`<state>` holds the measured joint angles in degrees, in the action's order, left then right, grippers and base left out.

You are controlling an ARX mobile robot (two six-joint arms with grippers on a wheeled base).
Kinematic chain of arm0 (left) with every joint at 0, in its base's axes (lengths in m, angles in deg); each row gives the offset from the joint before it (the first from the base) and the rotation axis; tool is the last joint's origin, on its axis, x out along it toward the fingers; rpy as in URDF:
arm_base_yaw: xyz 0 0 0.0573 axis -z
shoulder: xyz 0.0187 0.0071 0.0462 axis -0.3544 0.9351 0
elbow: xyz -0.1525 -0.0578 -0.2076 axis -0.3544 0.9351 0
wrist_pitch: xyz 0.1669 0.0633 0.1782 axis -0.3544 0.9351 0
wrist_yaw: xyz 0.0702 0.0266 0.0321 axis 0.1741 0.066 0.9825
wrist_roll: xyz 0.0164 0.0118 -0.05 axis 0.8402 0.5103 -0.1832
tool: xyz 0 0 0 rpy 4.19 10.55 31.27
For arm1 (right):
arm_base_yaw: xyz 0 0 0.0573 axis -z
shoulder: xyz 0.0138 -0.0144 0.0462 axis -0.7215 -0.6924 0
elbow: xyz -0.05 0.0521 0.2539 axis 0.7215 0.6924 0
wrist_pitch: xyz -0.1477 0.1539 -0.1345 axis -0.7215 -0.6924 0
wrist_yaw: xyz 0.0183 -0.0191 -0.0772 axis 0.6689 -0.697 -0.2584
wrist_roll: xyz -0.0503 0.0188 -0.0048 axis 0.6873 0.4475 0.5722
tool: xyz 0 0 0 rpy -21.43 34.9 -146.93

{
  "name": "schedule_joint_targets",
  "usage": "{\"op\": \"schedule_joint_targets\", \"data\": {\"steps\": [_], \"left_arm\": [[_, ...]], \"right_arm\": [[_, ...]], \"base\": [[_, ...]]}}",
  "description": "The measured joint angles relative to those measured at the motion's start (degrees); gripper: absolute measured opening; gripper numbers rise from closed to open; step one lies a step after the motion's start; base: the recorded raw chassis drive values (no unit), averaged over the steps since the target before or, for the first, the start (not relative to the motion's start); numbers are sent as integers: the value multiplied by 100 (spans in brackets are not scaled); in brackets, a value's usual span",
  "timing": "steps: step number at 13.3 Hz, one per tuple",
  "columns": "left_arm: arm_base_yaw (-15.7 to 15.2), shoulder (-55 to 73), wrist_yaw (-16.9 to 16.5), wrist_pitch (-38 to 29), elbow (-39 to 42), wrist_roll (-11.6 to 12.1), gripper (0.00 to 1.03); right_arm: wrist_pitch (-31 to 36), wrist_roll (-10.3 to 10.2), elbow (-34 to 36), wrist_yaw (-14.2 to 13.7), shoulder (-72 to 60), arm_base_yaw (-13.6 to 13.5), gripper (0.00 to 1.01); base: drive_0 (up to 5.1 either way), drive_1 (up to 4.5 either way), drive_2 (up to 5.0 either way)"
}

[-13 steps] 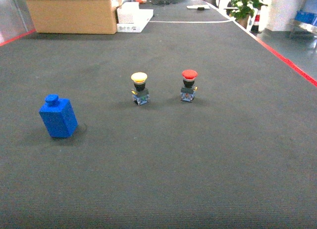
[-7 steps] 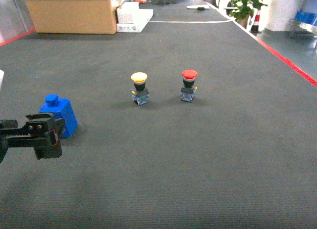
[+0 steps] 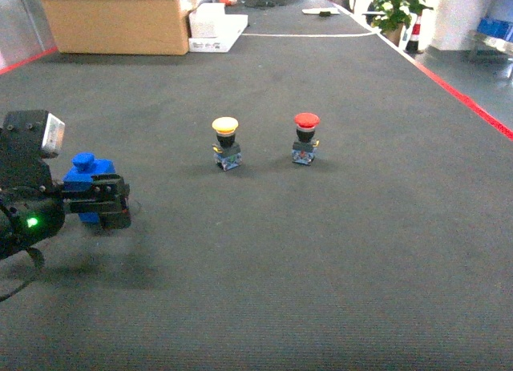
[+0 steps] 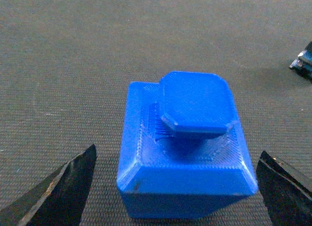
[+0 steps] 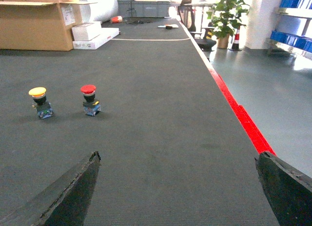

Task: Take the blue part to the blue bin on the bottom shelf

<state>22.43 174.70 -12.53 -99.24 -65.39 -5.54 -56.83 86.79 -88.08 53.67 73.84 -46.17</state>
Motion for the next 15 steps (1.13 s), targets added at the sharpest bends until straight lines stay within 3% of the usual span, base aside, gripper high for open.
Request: {"op": "schedule_joint_targets", "data": {"steps": [2, 5, 6, 12, 14, 15], "left_arm": [[-79, 516, -15, 136, -649, 107, 95], [-101, 540, -17, 87, -719, 142, 50], [-98, 538, -28, 72, -719, 142, 45], [-96, 363, 26, -28, -527, 160, 44], [-63, 7, 710, -1213, 227, 44, 44], [-63, -516, 758, -1388, 739, 22, 44]], "right_arm": [[-2, 0, 0, 0, 0, 0, 98], [-2, -2, 0, 2, 0, 0, 98], [0, 0, 0, 2, 0, 0, 98], [0, 0, 0, 2, 0, 0, 98], [0, 0, 0, 0, 0, 0, 98], [-4, 0, 0, 0, 0, 0, 98]], "base": [[0, 0, 0], [0, 0, 0], [0, 0, 0], [0, 0, 0], [0, 0, 0], [0, 0, 0]]}}
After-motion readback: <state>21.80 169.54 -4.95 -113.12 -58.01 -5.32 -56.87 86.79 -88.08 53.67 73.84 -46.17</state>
